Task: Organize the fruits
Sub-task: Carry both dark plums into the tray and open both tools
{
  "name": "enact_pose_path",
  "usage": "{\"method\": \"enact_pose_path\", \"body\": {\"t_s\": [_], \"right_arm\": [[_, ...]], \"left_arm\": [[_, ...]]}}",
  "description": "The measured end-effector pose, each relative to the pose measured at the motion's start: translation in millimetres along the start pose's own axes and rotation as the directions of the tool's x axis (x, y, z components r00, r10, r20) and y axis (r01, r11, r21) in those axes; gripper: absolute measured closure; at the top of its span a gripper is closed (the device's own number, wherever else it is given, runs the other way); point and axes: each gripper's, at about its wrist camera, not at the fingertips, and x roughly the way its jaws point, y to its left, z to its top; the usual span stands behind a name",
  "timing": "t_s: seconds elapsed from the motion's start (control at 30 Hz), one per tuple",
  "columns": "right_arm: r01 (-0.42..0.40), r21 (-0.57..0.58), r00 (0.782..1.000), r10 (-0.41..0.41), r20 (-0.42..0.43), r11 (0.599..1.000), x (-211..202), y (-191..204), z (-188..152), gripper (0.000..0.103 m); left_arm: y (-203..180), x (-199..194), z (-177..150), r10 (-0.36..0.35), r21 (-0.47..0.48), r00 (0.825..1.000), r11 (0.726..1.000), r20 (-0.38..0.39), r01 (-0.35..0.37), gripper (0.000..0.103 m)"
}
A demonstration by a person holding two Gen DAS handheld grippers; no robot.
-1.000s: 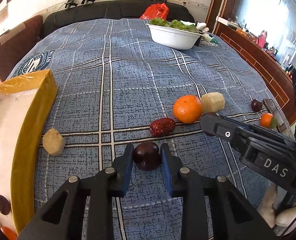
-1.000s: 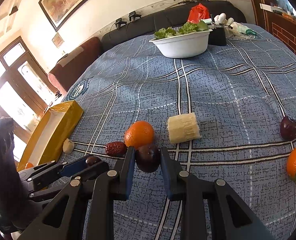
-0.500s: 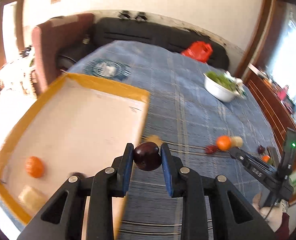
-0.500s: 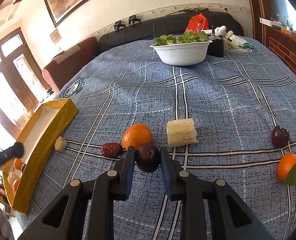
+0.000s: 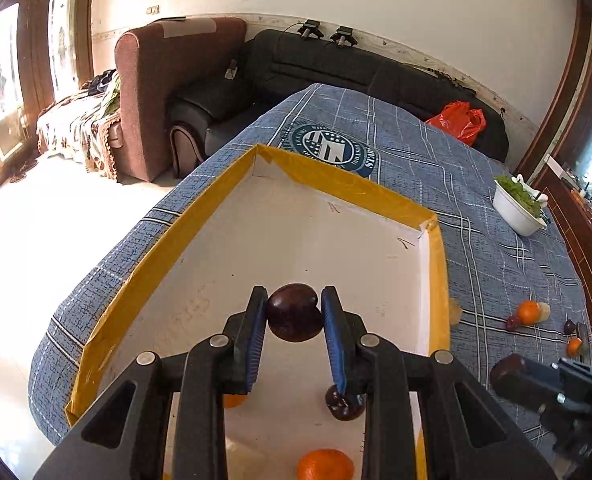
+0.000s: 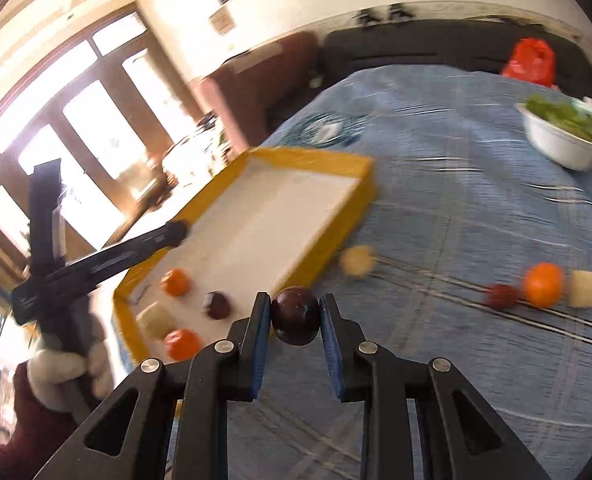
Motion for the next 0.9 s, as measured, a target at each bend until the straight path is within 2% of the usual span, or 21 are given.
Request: {"method": "enact_pose_path", "body": {"t_s": [0.1, 0.23, 0.37, 0.5, 0.53, 0.6, 0.67, 0.77, 0.9], "right_arm": [[-0.022, -0.081, 0.998, 0.018, -0.056, 0.996, 27, 39, -3, 0.075], [-0.01, -0.183, 0.995, -0.009, -0.103, 0.983, 55, 73, -12, 0.075], [0.049, -0.28, 0.991, -0.082, -0.108, 0.959, 74, 93, -23, 0.075], [0.066, -0.308, 0.986, -0.109, -0.123, 0.949, 85, 96, -30, 0.074], [0.073, -0.309, 0.986, -0.114, -0.118, 0.948, 85, 95, -30, 0.074], [0.081, -0.307, 0.987, -0.119, -0.11, 0.948, 85, 94, -31, 0.074], [0.079, -0.298, 0.987, -0.117, -0.112, 0.951, 84, 94, -28, 0.074], [0.075, -0.297, 0.989, -0.11, -0.103, 0.952, 79, 95, -28, 0.069], [0.076, -0.291, 0.993, -0.099, -0.066, 0.954, 61, 93, -29, 0.062]], "left_arm": [[10, 12, -1, -0.012, -0.03, 1.0, 0.999, -0.029, 0.011, 0.076], [19, 23, -5, -0.024, -0.054, 0.998, 0.998, -0.061, 0.021, 0.076], [27, 24, -5, -0.055, -0.089, 0.996, 0.995, -0.07, 0.049, 0.076], [33, 20, -6, -0.064, -0.105, 0.996, 0.993, -0.069, 0.057, 0.075], [35, 20, -6, -0.069, -0.113, 0.995, 0.992, -0.071, 0.061, 0.073], [38, 17, -7, -0.074, -0.129, 0.995, 0.99, -0.071, 0.064, 0.06], [39, 12, -8, -0.077, -0.141, 0.995, 0.988, -0.063, 0.068, 0.052], [40, 1, -9, -0.079, -0.154, 0.996, 0.986, -0.046, 0.071, 0.046], [36, -18, -9, -0.093, -0.171, 0.996, 0.981, -0.007, 0.091, 0.032]]}}
